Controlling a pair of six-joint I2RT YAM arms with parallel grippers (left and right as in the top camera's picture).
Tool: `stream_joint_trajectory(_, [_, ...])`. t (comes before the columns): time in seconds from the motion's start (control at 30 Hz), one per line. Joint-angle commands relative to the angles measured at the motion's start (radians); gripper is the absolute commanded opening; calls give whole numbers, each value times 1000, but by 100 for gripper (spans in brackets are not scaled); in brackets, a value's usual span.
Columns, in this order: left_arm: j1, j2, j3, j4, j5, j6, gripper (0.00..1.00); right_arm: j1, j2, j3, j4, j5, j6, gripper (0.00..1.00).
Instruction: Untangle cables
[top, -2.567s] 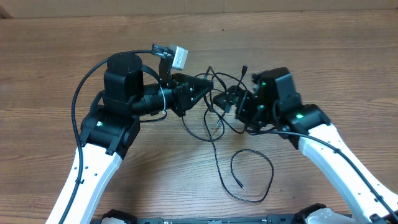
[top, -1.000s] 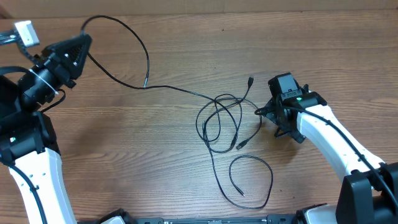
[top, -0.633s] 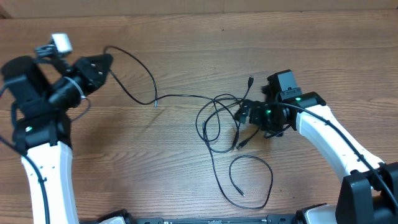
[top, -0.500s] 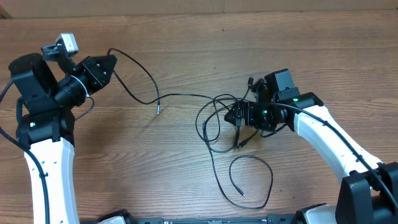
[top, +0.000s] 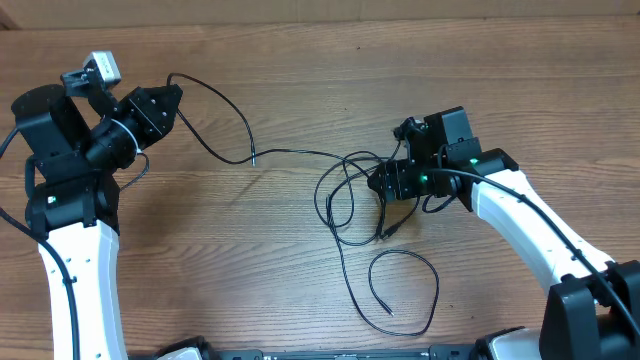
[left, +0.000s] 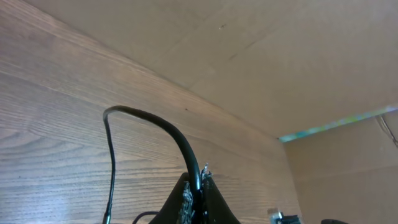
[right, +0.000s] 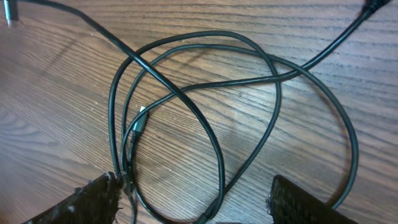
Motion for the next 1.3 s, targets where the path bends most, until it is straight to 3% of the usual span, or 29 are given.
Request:
stream_joint_trajectory(0.0, [0,0,10,7,5,-26,4,37,7,18,10,17,-83,73])
stream_joint_trajectory(0.4, [0,0,10,6,5,-25,4,115,19,-53,125,158,-101,66])
stream_joint_trajectory(0.8, [0,0,10,6,5,-25,4,124,111,-67,143,151,-98,40])
stream_joint_trajectory(1.17, [0,0,10,5,5,-26,4,149,175,-67,182,151,-97,39])
stream_joint_trajectory(1.27, [0,0,10,-8,5,-26,4,149,210,-67,208,154,-97,25])
